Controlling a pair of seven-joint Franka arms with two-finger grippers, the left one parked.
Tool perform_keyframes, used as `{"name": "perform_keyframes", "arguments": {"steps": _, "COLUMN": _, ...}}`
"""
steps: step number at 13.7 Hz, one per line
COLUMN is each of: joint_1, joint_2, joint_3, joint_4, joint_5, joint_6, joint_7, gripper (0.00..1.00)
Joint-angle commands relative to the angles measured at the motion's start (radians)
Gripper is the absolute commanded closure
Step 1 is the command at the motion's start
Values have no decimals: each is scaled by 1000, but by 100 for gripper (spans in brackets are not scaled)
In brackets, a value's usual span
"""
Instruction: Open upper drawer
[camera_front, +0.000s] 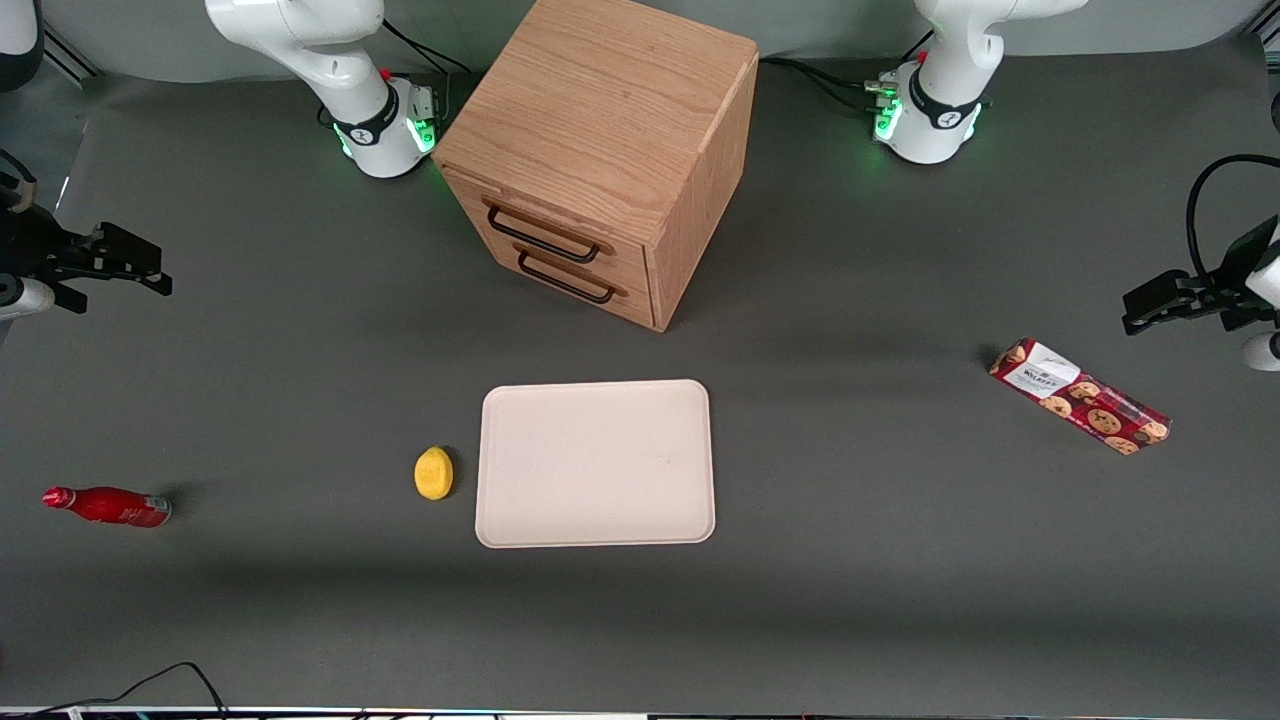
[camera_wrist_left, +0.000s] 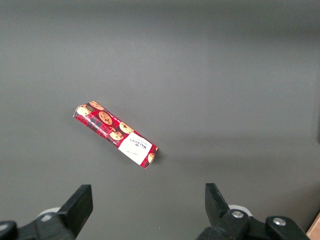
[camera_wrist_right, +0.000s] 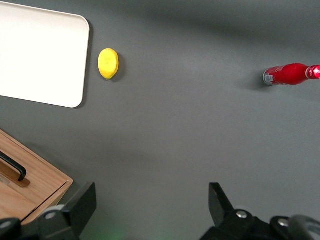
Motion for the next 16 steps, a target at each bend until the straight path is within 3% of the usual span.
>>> {"name": "perform_keyframes", "arguments": {"steps": 1, "joint_1": -5, "joint_2": 12, "joint_3": -5, "joint_4": 29, "joint_5": 19, "joint_6": -15, "joint_7": 10, "gripper": 0}}
{"name": "perform_keyframes", "arguments": {"steps": 16, "joint_1": 4, "joint_2": 26, "joint_3": -5, "joint_4": 48, "joint_5": 21, "joint_6": -30, "joint_7": 2, "gripper": 0}}
